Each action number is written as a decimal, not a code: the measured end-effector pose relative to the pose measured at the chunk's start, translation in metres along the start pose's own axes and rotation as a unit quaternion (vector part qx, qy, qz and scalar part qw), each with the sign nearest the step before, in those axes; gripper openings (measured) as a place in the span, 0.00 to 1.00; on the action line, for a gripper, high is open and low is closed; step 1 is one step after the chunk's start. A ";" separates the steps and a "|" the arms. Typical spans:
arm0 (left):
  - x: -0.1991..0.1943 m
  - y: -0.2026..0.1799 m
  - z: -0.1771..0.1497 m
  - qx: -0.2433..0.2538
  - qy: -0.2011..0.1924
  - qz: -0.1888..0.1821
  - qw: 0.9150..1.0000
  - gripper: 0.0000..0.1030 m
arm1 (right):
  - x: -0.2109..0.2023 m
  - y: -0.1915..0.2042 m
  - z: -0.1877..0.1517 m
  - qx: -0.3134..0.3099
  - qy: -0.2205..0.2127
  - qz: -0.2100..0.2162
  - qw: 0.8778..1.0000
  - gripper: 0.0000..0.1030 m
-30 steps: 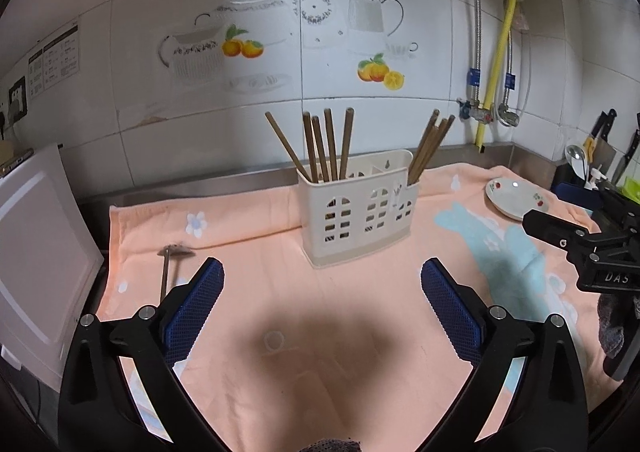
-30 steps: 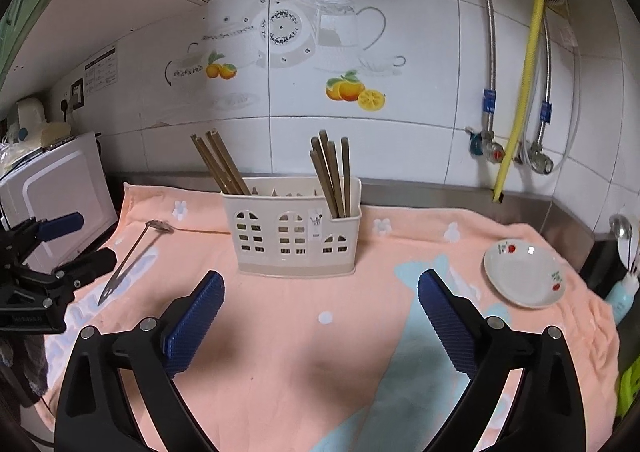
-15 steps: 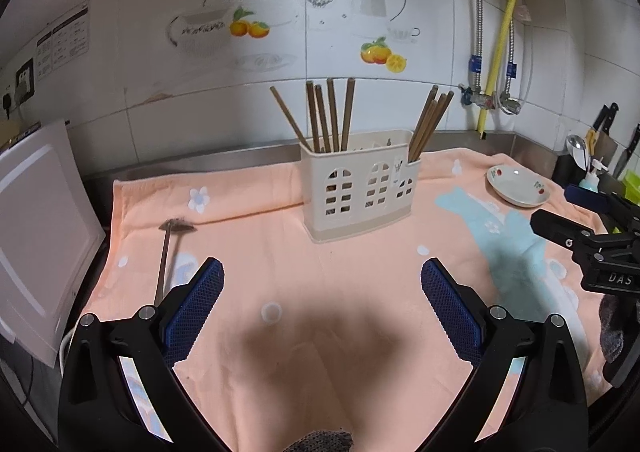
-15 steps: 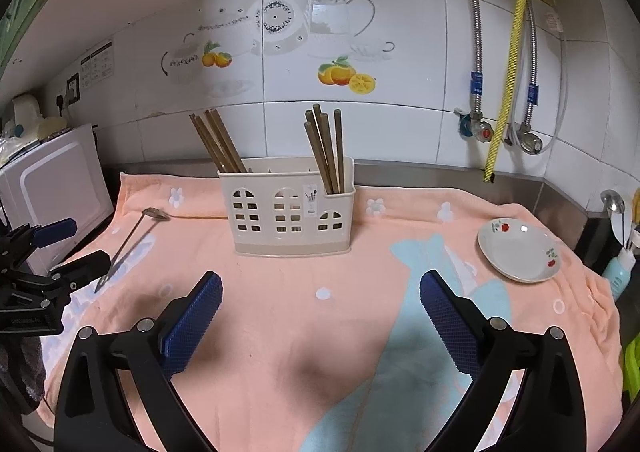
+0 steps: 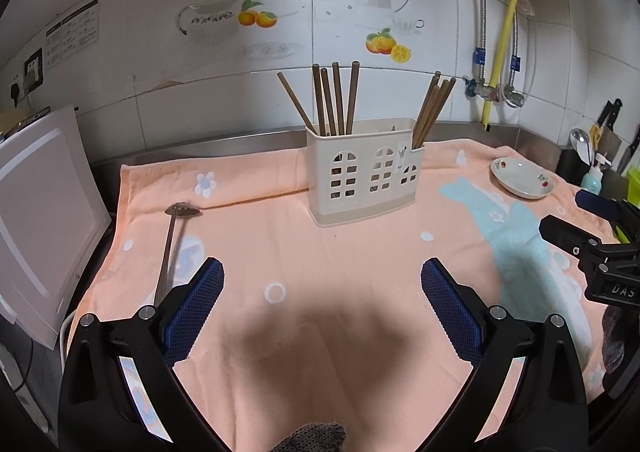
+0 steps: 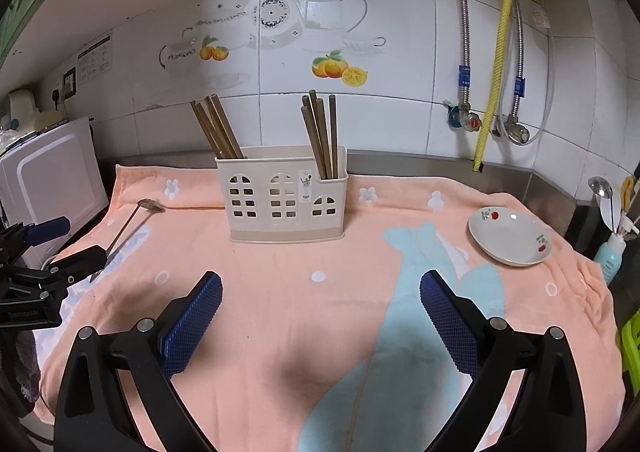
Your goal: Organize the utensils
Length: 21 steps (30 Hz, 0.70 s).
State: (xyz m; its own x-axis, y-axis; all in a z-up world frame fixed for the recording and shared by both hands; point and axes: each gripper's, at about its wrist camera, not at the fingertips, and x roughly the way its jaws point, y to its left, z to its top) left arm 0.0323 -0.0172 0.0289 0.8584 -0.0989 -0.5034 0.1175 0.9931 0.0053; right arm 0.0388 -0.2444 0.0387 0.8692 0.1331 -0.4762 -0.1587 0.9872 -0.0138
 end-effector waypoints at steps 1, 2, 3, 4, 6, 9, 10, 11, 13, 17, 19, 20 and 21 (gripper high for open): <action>0.000 0.001 -0.001 -0.002 0.000 -0.001 1.000 0.95 | -0.001 0.000 -0.001 0.002 0.000 0.001 1.000 0.93; -0.001 0.001 -0.002 -0.004 0.000 -0.001 1.000 0.95 | -0.001 0.000 -0.001 0.003 0.000 0.001 1.000 0.93; -0.001 0.001 -0.003 -0.006 0.000 -0.001 1.000 0.95 | -0.002 0.000 -0.002 0.004 0.000 0.001 1.000 0.93; -0.002 0.001 -0.005 -0.007 0.000 -0.001 1.000 0.95 | -0.002 -0.001 -0.003 0.005 0.000 0.000 1.000 0.93; -0.002 0.001 -0.007 -0.009 0.001 -0.002 1.000 0.95 | -0.002 -0.001 -0.005 0.007 0.002 0.001 1.000 0.93; -0.003 0.001 -0.010 -0.009 0.002 -0.002 1.000 0.95 | -0.001 0.000 -0.007 0.009 0.005 0.002 1.000 0.93; -0.003 0.001 -0.011 -0.010 0.003 -0.001 1.000 0.95 | -0.001 0.000 -0.008 0.010 0.005 0.003 1.000 0.93; -0.003 0.001 -0.012 -0.010 0.003 -0.001 1.000 0.95 | -0.001 0.001 -0.008 0.011 0.006 0.003 1.000 0.93; -0.003 0.001 -0.012 -0.011 0.005 0.000 1.000 0.95 | 0.000 0.001 -0.009 0.012 0.008 0.006 1.000 0.93; -0.003 0.002 -0.015 -0.015 0.008 0.003 1.000 0.95 | 0.001 0.003 -0.011 0.011 0.010 0.007 1.000 0.93; -0.002 0.002 -0.015 -0.015 0.010 0.003 1.000 0.95 | 0.001 0.003 -0.011 0.011 0.010 0.008 1.000 0.93; -0.002 0.001 -0.016 -0.015 0.010 0.003 1.000 0.95 | 0.001 0.004 -0.011 0.010 0.011 0.007 1.000 0.93; -0.002 0.001 -0.016 -0.015 0.011 0.002 1.000 0.95 | 0.002 0.004 -0.011 0.010 0.011 0.006 1.000 0.93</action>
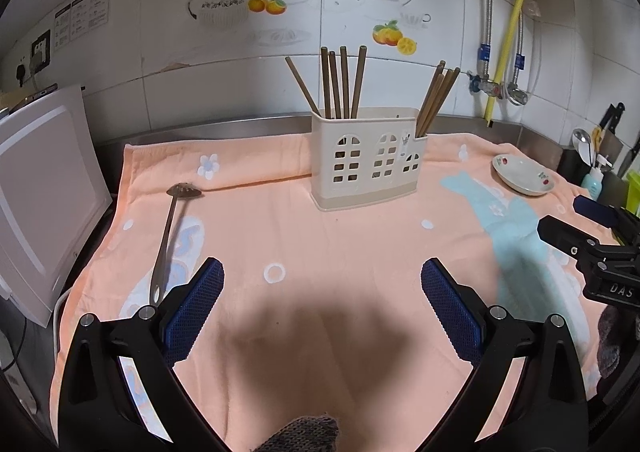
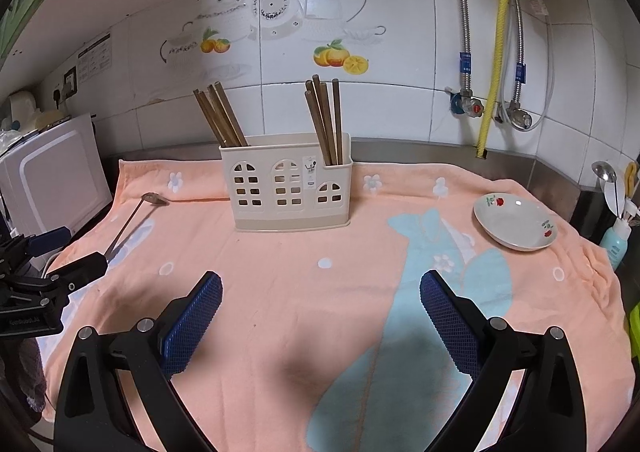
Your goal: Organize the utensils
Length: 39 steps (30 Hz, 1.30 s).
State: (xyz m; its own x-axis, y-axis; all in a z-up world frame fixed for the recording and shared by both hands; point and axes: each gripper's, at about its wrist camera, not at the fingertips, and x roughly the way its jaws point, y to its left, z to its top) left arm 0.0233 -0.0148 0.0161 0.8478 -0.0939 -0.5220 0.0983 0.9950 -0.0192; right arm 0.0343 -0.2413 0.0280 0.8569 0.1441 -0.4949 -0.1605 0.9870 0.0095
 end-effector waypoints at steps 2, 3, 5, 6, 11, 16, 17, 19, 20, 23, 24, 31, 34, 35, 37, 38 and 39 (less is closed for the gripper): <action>0.000 0.000 -0.001 0.000 0.001 0.000 1.000 0.95 | 0.000 0.000 0.000 0.000 0.000 0.000 1.000 0.93; 0.001 0.000 -0.001 0.000 0.002 0.000 1.000 0.95 | 0.000 0.000 -0.001 0.000 0.000 0.001 1.000 0.93; 0.001 0.000 -0.001 0.000 0.002 0.000 1.000 0.95 | 0.001 0.000 -0.001 0.000 0.001 0.000 1.000 0.93; 0.001 0.000 -0.001 0.000 0.002 0.000 1.000 0.95 | 0.001 0.000 -0.001 0.000 0.001 0.000 1.000 0.93; 0.002 0.000 -0.001 -0.001 0.004 0.001 1.000 0.95 | 0.001 0.001 -0.002 0.000 0.003 0.001 1.000 0.93; 0.003 0.000 -0.003 -0.001 0.007 0.002 1.000 0.95 | 0.002 0.002 -0.003 0.000 0.003 0.002 1.000 0.93; 0.004 0.000 -0.004 -0.001 0.008 0.001 1.000 0.95 | 0.002 0.002 -0.003 0.000 0.003 0.001 1.000 0.93; 0.003 -0.001 -0.005 -0.002 0.008 0.001 1.000 0.95 | 0.002 0.002 -0.004 0.001 0.003 0.002 1.000 0.93; 0.004 -0.001 -0.005 -0.002 0.009 0.001 1.000 0.95 | 0.002 0.002 -0.004 0.001 0.003 0.002 1.000 0.93; 0.004 -0.001 -0.005 -0.003 0.009 0.001 1.000 0.95 | 0.002 0.002 -0.004 0.001 0.003 0.002 1.000 0.93; 0.004 -0.001 -0.006 -0.003 0.010 0.001 1.000 0.95 | 0.002 0.002 -0.004 0.002 0.003 0.002 1.000 0.93; 0.003 0.000 -0.007 -0.005 0.011 0.002 1.000 0.95 | 0.002 0.002 -0.005 0.002 0.004 0.003 1.000 0.93; 0.003 0.000 -0.007 -0.005 0.011 0.002 1.000 0.95 | 0.002 0.002 -0.004 0.002 0.004 0.003 1.000 0.93; 0.003 0.000 -0.007 -0.005 0.012 0.002 1.000 0.95 | 0.002 0.002 -0.005 0.002 0.004 0.003 1.000 0.93; 0.003 0.000 -0.007 -0.004 0.012 0.002 1.000 0.95 | 0.002 0.002 -0.005 0.003 0.004 0.004 1.000 0.93; 0.003 0.000 -0.007 -0.005 0.012 0.001 1.000 0.95 | 0.002 0.002 -0.005 0.002 0.004 0.004 1.000 0.93; 0.003 0.000 -0.007 -0.004 0.012 0.001 1.000 0.95 | 0.002 0.002 -0.005 0.002 0.004 0.003 1.000 0.93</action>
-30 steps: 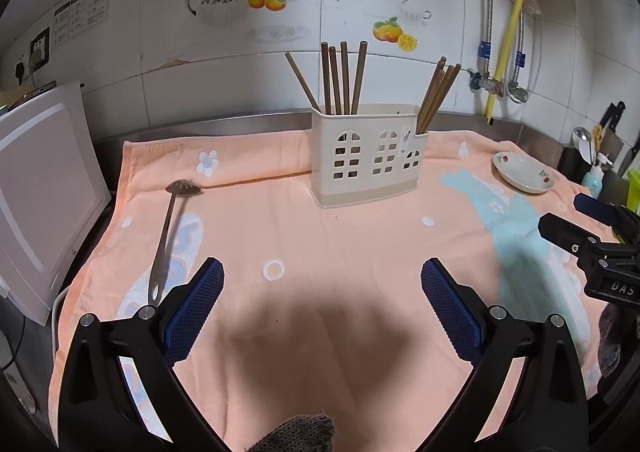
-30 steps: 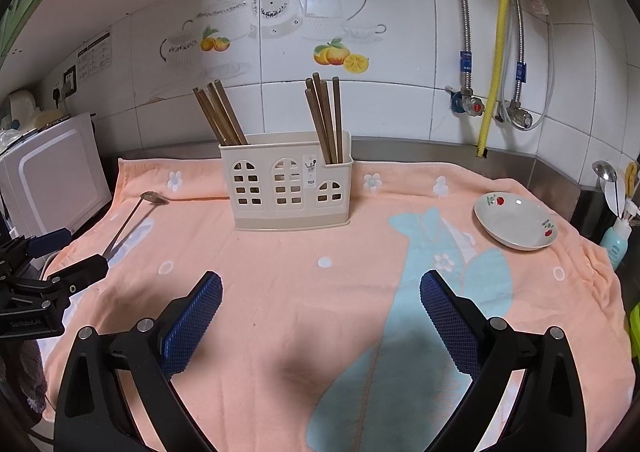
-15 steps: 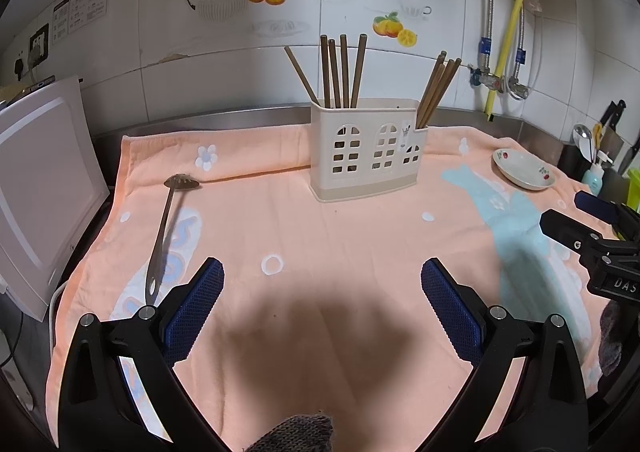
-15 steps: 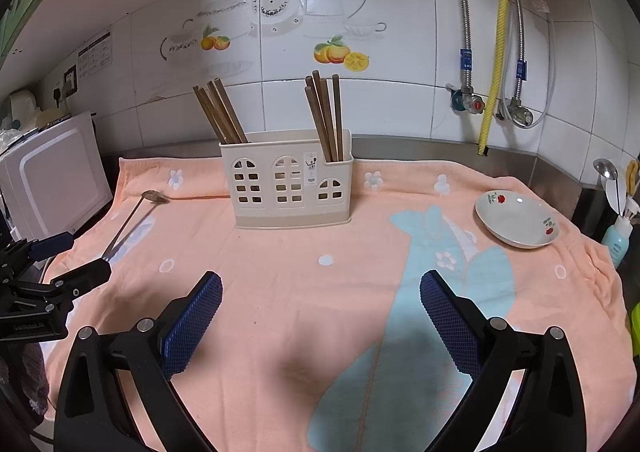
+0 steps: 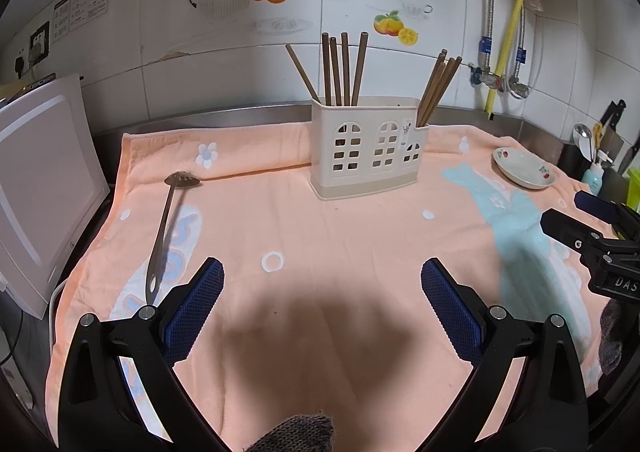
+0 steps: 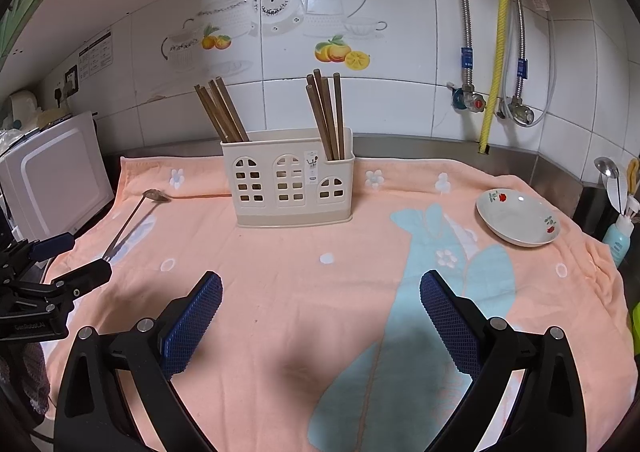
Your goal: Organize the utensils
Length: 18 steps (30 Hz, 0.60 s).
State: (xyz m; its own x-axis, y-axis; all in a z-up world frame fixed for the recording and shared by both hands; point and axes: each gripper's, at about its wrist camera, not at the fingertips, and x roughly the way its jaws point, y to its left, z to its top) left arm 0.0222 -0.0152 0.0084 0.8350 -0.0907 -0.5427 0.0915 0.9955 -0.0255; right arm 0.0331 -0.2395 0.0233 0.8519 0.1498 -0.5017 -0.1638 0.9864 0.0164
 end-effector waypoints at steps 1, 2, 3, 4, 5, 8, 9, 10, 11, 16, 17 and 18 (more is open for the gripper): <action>0.000 0.000 0.000 0.000 0.000 0.000 1.000 0.95 | 0.000 0.000 0.000 0.000 0.000 0.000 1.000 0.93; 0.000 0.000 0.000 0.000 0.001 0.000 1.000 0.95 | 0.000 0.000 0.000 0.000 0.000 0.001 1.000 0.93; 0.000 0.000 0.000 0.000 0.001 -0.001 1.000 0.95 | 0.000 0.000 0.000 0.001 0.000 0.000 1.000 0.93; 0.001 0.000 0.000 0.000 0.001 -0.001 1.000 0.95 | 0.000 0.000 0.000 0.000 0.000 0.001 1.000 0.93; 0.001 0.001 0.000 -0.001 0.001 -0.001 1.000 0.95 | 0.000 0.000 0.000 0.000 0.000 0.001 1.000 0.93; 0.001 0.001 0.000 -0.001 0.002 -0.001 1.000 0.95 | 0.000 0.000 0.000 0.001 0.001 0.001 1.000 0.93; 0.001 0.001 0.000 -0.001 0.003 -0.001 1.000 0.95 | 0.000 0.000 0.000 0.000 0.001 0.001 1.000 0.93; 0.001 0.001 -0.001 -0.002 0.004 -0.001 1.000 0.95 | 0.000 0.000 0.000 0.000 0.001 0.001 1.000 0.93; 0.001 0.001 -0.001 -0.003 0.004 -0.002 1.000 0.95 | 0.000 0.000 0.000 0.000 0.001 0.001 1.000 0.93; 0.002 0.001 -0.002 -0.003 0.006 -0.003 1.000 0.95 | 0.000 0.001 -0.001 0.001 0.003 0.002 1.000 0.93; 0.002 0.000 -0.003 -0.003 0.007 -0.003 1.000 0.95 | 0.000 0.001 -0.001 0.000 0.003 0.002 1.000 0.93; 0.003 0.000 -0.002 -0.003 0.008 -0.004 1.000 0.95 | 0.001 0.000 -0.001 0.000 0.003 0.002 1.000 0.93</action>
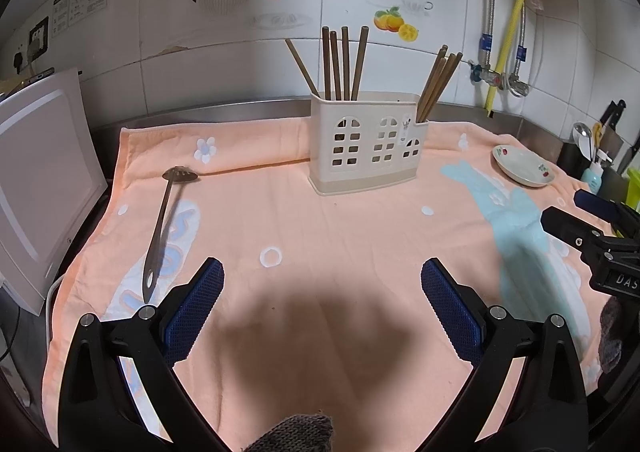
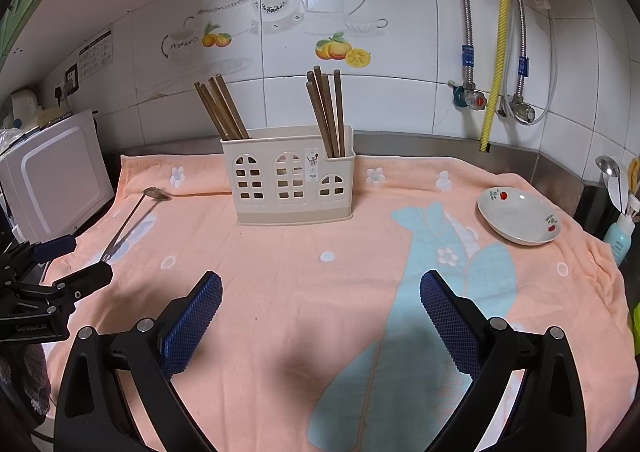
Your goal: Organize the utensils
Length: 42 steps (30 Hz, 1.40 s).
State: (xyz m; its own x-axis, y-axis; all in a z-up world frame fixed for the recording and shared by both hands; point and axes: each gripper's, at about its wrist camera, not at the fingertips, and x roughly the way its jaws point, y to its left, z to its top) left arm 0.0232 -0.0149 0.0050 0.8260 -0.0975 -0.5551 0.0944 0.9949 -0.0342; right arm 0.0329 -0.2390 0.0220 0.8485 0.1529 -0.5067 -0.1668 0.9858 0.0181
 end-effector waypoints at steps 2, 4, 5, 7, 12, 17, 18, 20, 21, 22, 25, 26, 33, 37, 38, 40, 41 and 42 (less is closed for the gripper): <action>0.000 0.000 0.000 0.000 0.001 0.000 1.000 0.95 | 0.000 0.000 0.000 0.000 0.000 0.001 1.000 0.93; 0.000 0.001 0.000 0.000 0.001 0.000 1.000 0.95 | 0.000 0.000 0.000 0.000 0.001 0.000 1.000 0.93; 0.000 0.001 0.000 0.000 0.000 0.000 1.000 0.95 | 0.000 0.000 0.000 0.000 0.001 0.000 1.000 0.93; 0.000 0.001 0.000 -0.001 0.000 0.001 1.000 0.95 | 0.000 0.000 0.000 0.000 0.001 0.001 1.000 0.93; 0.000 0.002 0.000 -0.002 0.000 0.001 1.000 0.95 | 0.001 0.002 -0.001 -0.003 0.003 0.003 1.000 0.93; 0.000 0.003 0.000 -0.002 0.000 0.000 1.000 0.95 | 0.000 0.003 -0.001 -0.003 0.001 0.003 1.000 0.93; 0.000 0.003 0.000 -0.002 0.000 0.001 1.000 0.95 | 0.001 0.002 -0.001 -0.002 0.002 0.003 1.000 0.93; 0.000 0.003 0.000 -0.002 0.000 0.000 1.000 0.95 | 0.000 0.002 -0.001 -0.002 0.002 0.003 1.000 0.93; 0.000 0.003 0.000 -0.002 0.000 0.000 1.000 0.95 | 0.000 0.002 -0.001 -0.002 0.002 0.003 1.000 0.93; 0.000 0.003 0.000 -0.002 0.000 0.001 1.000 0.95 | 0.000 0.002 -0.001 -0.002 0.002 0.004 1.000 0.93; 0.000 0.004 0.000 -0.005 0.000 0.001 1.000 0.95 | 0.001 0.002 -0.001 -0.002 0.002 0.004 1.000 0.93; -0.001 0.005 0.000 -0.006 0.000 0.001 1.000 0.95 | 0.000 0.002 -0.001 -0.002 0.002 0.004 1.000 0.93; -0.004 0.007 -0.001 -0.012 -0.005 0.002 1.000 0.95 | 0.000 0.001 -0.002 -0.001 0.003 0.004 1.000 0.93; -0.003 0.008 -0.001 -0.019 -0.002 0.006 1.000 0.95 | 0.000 0.000 -0.004 0.001 0.004 0.004 1.000 0.93; -0.002 0.009 -0.002 -0.021 -0.001 0.008 1.000 0.95 | 0.000 0.000 -0.004 0.000 0.004 0.004 1.000 0.93; -0.002 0.011 -0.002 -0.025 0.001 0.010 1.000 0.95 | 0.001 0.000 -0.004 0.001 0.005 0.004 1.000 0.93; -0.001 0.012 -0.003 -0.029 0.002 0.011 1.000 0.95 | 0.001 -0.001 -0.004 0.001 0.005 0.004 1.000 0.93; -0.001 0.013 -0.003 -0.032 0.003 0.009 0.999 0.95 | 0.001 0.000 -0.004 0.001 0.005 0.004 1.000 0.93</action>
